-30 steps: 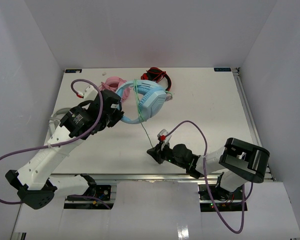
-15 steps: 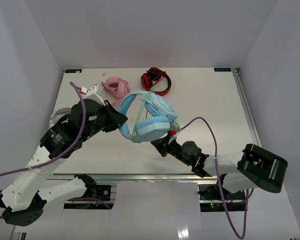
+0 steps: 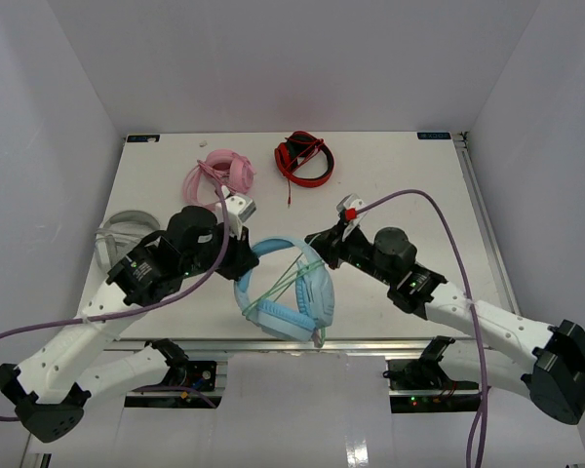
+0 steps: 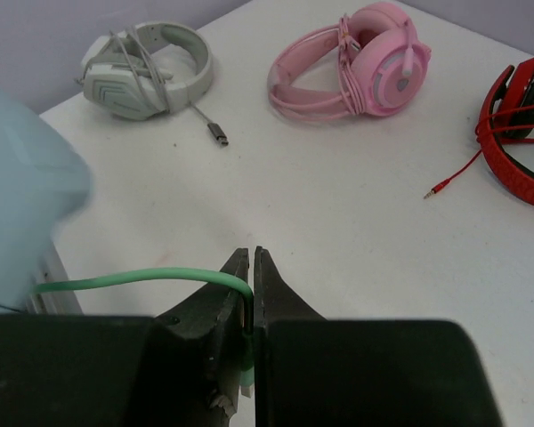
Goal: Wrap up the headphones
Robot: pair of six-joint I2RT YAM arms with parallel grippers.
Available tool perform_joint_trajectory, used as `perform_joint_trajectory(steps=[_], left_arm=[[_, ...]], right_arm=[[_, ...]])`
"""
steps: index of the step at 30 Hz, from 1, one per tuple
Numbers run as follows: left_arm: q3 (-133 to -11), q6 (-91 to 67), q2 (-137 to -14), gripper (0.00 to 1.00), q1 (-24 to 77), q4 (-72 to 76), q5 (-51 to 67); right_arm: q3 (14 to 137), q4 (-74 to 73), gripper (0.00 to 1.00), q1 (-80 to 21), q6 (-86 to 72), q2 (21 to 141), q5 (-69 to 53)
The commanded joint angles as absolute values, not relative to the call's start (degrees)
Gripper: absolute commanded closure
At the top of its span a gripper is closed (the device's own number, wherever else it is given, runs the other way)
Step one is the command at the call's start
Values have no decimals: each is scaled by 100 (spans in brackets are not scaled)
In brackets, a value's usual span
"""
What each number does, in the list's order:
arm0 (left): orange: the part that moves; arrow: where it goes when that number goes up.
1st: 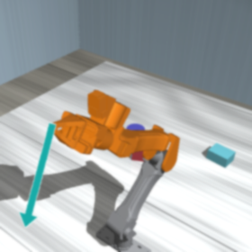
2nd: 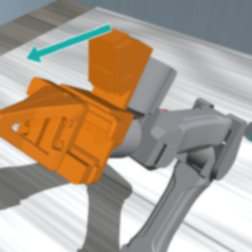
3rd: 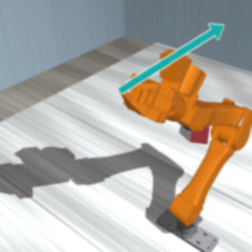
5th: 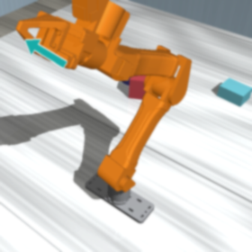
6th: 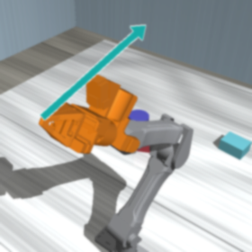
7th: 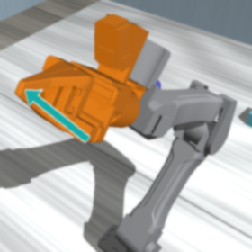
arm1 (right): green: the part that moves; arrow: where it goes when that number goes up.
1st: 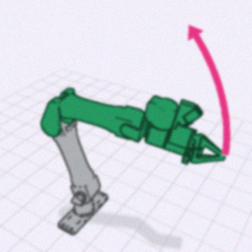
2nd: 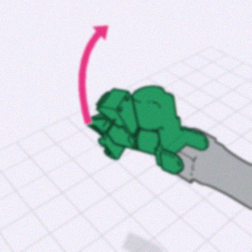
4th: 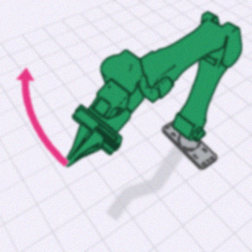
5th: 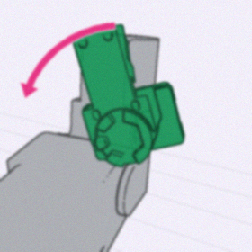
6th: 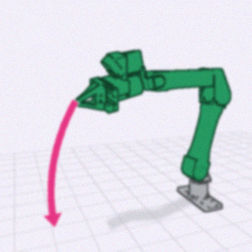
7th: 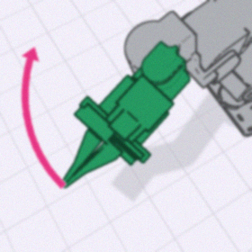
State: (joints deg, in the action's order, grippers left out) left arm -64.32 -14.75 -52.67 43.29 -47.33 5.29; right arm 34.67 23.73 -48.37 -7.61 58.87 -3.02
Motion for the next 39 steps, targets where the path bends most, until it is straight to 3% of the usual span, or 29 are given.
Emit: perform_joint_trajectory(steps=[1, 5, 15, 27, 39], left_arm=[[-6205, -476, -5422, 100, 4342, -4334, 109], [-6418, -448, -5850, 100, 4342, -4192, -1427], [-6519, -53, -6621, 100, 4544, -3621, -3338], [-6438, 278, -7161, 100, 4544, -3446, -3967], [-5827, 810, -6930, 100, 4544, -2612, -4839]], right_arm=[[4419, 412, 92, -4571, -352, 5687, -298], [4699, -11, 92, -4562, -319, 5766, -794], [5347, -717, 92, -4544, -296, 6581, -1314], [5995, -1001, 92, -4313, -555, 7912, -1700], [5919, -758, 89, -3696, -727, 7953, -3374]])
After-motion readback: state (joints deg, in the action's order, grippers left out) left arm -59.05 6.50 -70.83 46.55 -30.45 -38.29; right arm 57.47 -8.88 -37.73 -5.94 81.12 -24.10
